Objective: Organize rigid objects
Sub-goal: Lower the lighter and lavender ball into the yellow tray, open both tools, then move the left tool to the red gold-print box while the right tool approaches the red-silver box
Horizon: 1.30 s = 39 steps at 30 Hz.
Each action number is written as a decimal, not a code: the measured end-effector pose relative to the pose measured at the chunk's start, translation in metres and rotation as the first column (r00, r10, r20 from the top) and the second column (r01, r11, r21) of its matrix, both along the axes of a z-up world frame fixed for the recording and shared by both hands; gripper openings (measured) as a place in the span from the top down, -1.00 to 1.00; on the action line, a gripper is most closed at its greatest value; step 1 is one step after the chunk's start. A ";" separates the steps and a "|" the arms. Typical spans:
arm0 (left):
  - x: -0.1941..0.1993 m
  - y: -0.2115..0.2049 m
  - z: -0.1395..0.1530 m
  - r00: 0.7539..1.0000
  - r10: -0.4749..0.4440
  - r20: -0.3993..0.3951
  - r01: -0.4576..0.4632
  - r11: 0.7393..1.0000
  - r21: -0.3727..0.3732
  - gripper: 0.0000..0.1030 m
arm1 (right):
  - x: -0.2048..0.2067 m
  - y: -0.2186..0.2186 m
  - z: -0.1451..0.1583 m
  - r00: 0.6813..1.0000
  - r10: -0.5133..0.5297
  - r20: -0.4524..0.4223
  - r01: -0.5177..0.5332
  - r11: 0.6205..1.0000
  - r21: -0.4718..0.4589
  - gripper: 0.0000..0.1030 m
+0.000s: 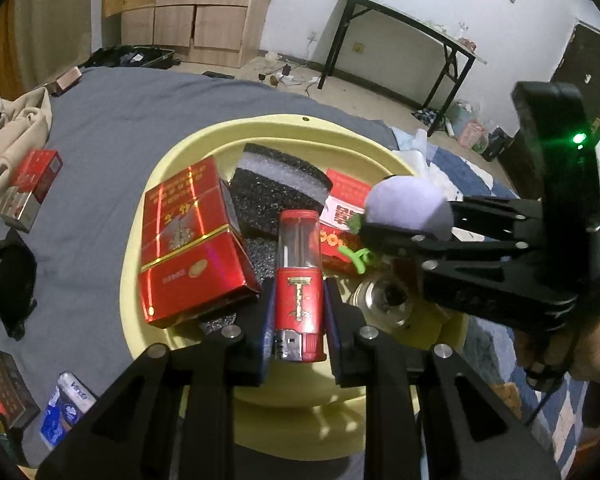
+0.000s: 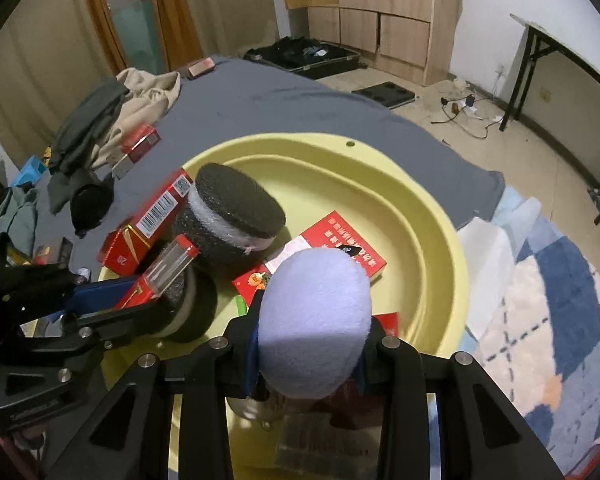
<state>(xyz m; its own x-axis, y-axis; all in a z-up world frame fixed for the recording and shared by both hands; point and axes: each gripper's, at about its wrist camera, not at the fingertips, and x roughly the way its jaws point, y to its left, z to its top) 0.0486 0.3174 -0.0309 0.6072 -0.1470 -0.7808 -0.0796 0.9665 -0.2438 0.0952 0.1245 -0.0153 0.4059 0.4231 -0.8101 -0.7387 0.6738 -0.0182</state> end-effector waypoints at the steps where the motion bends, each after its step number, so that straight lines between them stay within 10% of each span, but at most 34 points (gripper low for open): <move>1: 0.000 0.001 0.001 1.000 0.002 -0.001 -0.002 1.000 0.000 0.53 | 0.000 0.004 -0.002 1.000 0.006 0.005 -0.006 1.000 -0.008 0.33; 7: 0.000 0.004 0.002 1.000 0.018 -0.003 -0.018 1.000 -0.017 0.42 | 0.003 0.019 -0.019 0.999 0.042 -0.007 -0.042 0.998 -0.050 0.30; 11: -0.005 -0.004 0.012 1.000 0.011 0.027 -0.011 1.000 0.002 -0.52 | -0.001 0.018 -0.015 0.999 0.047 0.019 -0.046 0.999 -0.024 0.13; 15: -0.013 -0.011 0.035 0.994 0.005 0.105 -0.007 1.000 0.017 -0.96 | -0.008 0.005 0.004 0.998 0.034 0.061 -0.036 0.999 0.029 -0.22; 19: -0.010 -0.022 0.052 0.992 -0.032 0.119 0.027 0.999 0.045 -1.00 | -0.006 -0.028 0.028 0.996 -0.040 0.076 0.033 0.995 0.096 -0.99; 29: 0.006 -0.141 0.075 0.973 -0.181 0.142 0.186 0.982 -0.030 -1.00 | -0.025 -0.204 0.103 0.960 -0.272 0.069 0.260 0.954 0.146 -0.99; 39: 0.007 -0.270 0.059 0.883 -0.463 0.075 0.467 0.884 -0.037 -1.00 | -0.057 -0.349 0.113 0.946 -0.307 0.106 0.306 0.952 0.029 -0.99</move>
